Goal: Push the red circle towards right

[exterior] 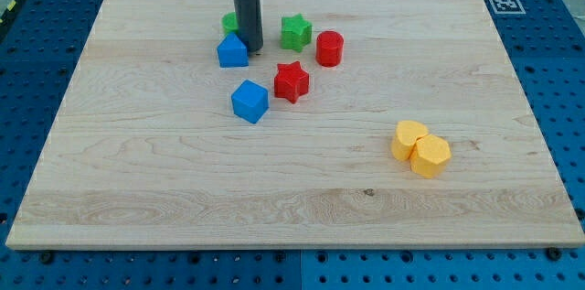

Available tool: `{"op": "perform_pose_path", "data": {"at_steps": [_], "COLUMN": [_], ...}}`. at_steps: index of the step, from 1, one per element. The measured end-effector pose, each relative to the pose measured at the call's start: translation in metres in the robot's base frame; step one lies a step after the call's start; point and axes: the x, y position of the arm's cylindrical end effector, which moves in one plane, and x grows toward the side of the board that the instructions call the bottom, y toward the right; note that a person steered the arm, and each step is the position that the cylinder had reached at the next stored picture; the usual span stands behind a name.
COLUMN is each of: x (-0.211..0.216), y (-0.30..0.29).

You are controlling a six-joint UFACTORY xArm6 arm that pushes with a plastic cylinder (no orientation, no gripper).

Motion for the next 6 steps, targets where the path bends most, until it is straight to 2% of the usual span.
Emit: {"op": "perform_pose_path", "data": {"at_steps": [1, 3, 6], "x": [0.016, 0.017, 0.016], "y": [-0.014, -0.01, 0.054]}}
